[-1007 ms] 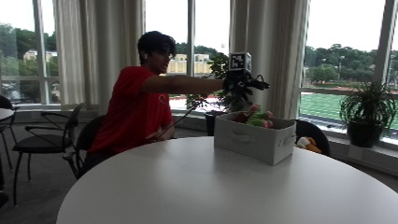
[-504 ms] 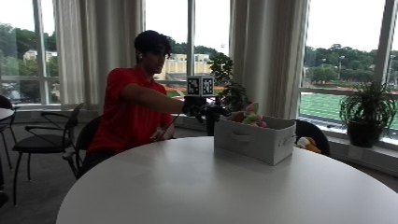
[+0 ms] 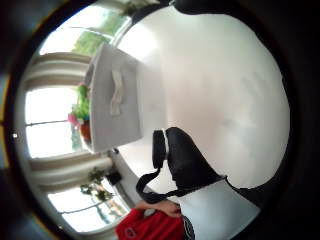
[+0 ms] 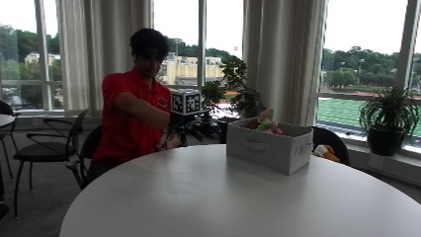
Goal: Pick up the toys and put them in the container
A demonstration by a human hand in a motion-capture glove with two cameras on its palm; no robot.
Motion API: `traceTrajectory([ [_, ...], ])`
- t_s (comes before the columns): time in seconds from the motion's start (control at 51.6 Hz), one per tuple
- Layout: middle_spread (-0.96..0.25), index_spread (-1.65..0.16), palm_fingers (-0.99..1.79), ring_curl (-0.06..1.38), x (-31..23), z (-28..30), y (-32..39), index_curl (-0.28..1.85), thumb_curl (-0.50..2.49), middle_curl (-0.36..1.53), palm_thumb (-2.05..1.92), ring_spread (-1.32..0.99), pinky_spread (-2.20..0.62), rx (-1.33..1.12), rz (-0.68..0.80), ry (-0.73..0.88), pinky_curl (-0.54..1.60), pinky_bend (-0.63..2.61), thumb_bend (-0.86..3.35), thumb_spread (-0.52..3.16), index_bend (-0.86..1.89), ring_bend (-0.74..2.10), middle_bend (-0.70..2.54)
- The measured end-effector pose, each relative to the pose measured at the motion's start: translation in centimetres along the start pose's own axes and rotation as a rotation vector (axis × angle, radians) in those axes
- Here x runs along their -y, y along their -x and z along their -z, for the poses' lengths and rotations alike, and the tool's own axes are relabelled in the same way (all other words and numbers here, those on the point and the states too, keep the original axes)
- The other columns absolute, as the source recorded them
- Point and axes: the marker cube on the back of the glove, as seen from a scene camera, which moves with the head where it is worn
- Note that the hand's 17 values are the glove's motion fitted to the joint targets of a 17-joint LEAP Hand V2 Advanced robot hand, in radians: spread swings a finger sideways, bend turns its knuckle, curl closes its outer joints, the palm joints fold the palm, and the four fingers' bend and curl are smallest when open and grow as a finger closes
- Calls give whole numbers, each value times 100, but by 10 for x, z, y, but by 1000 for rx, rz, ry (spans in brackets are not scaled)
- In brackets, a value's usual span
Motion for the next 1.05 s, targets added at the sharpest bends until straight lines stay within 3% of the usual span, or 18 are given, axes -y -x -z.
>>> traceTrajectory([
  [0.368,-11,-40,-9,26,-22,13,-15,26,36,33,5,-4,8,27,12,-62,32,121,-2,121,15,39,16],
  [0.833,-11,-41,-7,27,-66,-42,-9,26,35,30,5,-4,8,94,-5,60,33,120,-2,121,16,38,16],
  [1.046,-12,-42,-5,28,-58,-23,-20,27,35,29,6,-5,8,-33,2,-55,32,119,-2,121,17,37,16],
])
